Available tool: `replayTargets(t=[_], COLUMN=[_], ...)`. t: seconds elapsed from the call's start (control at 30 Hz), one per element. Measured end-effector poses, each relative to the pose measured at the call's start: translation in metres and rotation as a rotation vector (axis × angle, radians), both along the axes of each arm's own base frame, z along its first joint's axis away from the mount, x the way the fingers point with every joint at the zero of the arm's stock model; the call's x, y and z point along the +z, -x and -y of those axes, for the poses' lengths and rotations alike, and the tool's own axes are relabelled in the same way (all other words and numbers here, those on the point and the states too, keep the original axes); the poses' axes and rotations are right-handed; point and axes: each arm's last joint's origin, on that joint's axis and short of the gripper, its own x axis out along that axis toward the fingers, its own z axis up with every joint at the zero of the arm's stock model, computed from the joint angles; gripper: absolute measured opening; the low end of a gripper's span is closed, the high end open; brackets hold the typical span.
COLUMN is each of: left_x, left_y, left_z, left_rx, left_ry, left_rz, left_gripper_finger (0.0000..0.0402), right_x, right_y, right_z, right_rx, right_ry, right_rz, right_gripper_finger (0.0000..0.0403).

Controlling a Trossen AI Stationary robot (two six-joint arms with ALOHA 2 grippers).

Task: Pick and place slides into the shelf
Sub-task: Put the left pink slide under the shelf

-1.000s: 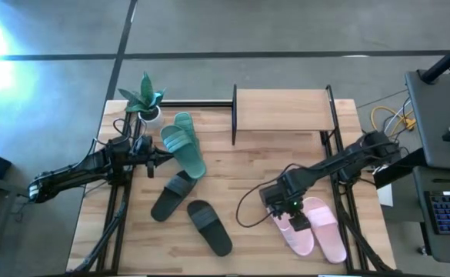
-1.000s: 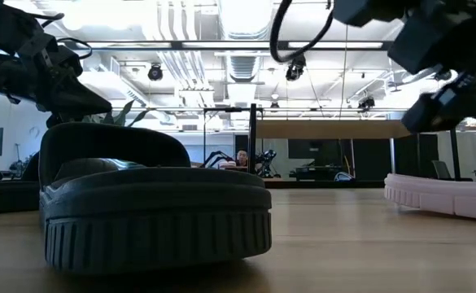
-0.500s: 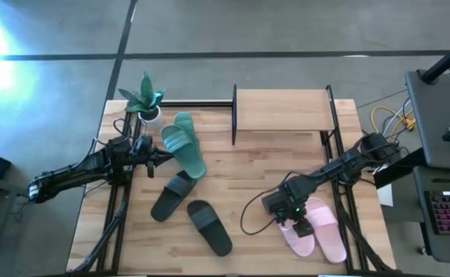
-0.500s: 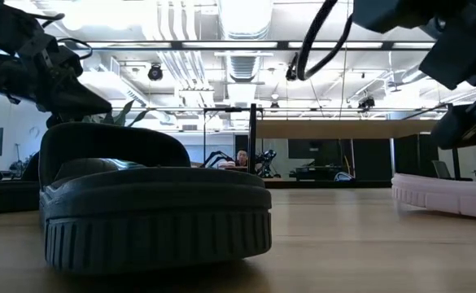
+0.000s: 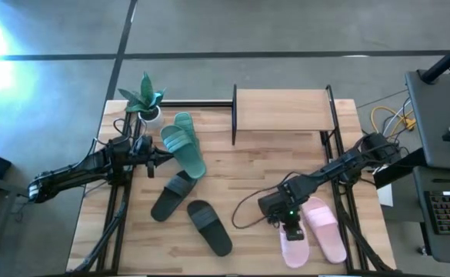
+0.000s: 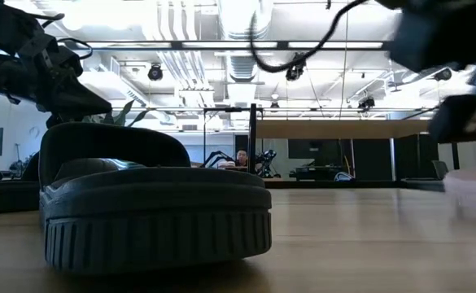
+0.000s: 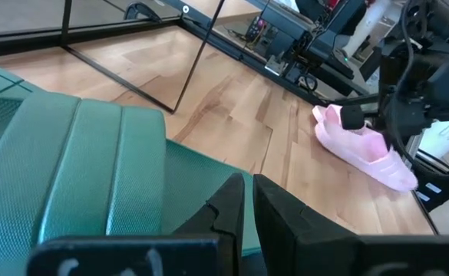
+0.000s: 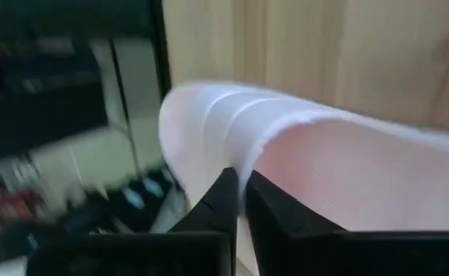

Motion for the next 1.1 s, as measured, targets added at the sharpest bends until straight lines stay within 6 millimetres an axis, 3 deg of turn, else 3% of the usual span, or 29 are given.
replayTargets(t=[0.2,0.4,0.53,0.63,0.73,0.83,1.1], left_x=[0.0,0.0,0.0,0.0,0.0,0.0,0.0], left_y=[0.0,0.0,0.0,0.0,0.0,0.0,0.0], left_z=[0.0,0.0,0.0,0.0,0.0,0.0,0.0], left_rx=[0.0,0.0,-0.001,0.0,0.0,0.0,0.0], left_ry=[0.001,0.001,0.001,0.0,0.001,0.0,0.001], left_rz=[-0.001,-0.001,0.0,0.0,-0.001,0.001,0.0], left_gripper_finger=[0.0015,0.0015,0.0015,0.0015,0.0015,0.0015,0.0015], right_x=[0.015,0.035,0.047,0.052,0.047,0.037,-0.008], right_y=[-0.016,-0.011,0.014,0.038,0.044,0.034,0.016], right_z=[0.01,0.025,0.041,0.044,0.046,0.056,0.082], right_rx=[-0.317,-0.75,-1.406,-1.936,-2.022,-2.091,-2.167], right_ry=[0.067,0.236,0.329,0.247,0.228,0.228,0.484], right_rz=[0.074,0.118,0.047,0.103,0.128,0.165,0.113], right_gripper_finger=[0.001,0.0009,0.0009,0.0011,0.0011,0.0011,0.0013])
